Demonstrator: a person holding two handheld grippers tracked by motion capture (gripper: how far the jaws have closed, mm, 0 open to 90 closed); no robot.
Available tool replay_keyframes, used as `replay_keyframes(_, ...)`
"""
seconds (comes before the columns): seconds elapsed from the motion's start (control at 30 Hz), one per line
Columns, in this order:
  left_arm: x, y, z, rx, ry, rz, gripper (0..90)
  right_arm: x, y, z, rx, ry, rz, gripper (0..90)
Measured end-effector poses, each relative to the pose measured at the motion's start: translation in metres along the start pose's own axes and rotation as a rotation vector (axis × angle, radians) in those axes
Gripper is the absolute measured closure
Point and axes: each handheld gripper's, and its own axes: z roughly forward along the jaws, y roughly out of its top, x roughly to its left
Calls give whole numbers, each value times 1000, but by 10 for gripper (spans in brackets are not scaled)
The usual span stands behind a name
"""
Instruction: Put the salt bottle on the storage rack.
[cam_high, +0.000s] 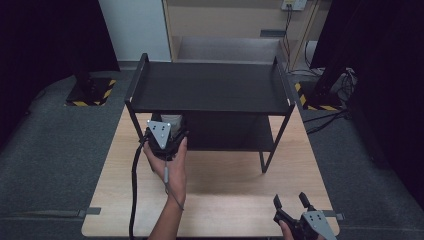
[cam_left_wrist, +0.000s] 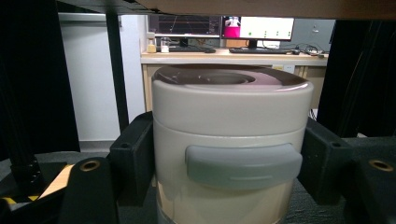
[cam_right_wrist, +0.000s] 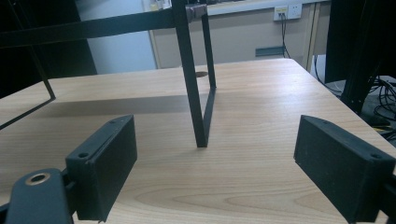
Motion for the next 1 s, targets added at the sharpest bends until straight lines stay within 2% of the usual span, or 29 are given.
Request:
replay_keyframes(0.1,2,0,1,-2,-7,-4,279,1,0,1,4,3,-1,132)
replay_keyframes(0.17,2,0,2,0,-9,-10,191,1,0,1,3,5,-1,131)
replay_keyframes(0.27,2,0,0,-1,-1,-6,113,2,0,0,1,7,-4,129)
replay_keyframes(0.43,3,-1,-9,-13,-15,-1,100,2,1,0,8,7,-2,126)
replay_keyframes(0.6,-2,-4,-23,-48,6,6,85,3,1,-1,6,11,-5,125)
replay_keyframes(0.83,1,-9,-41,-74,-30,-29,78,4,1,-2,4,14,-4,124)
replay_keyframes(1.0,-2,-13,-60,-96,-33,-17,78,5,0,-2,1,15,-3,124)
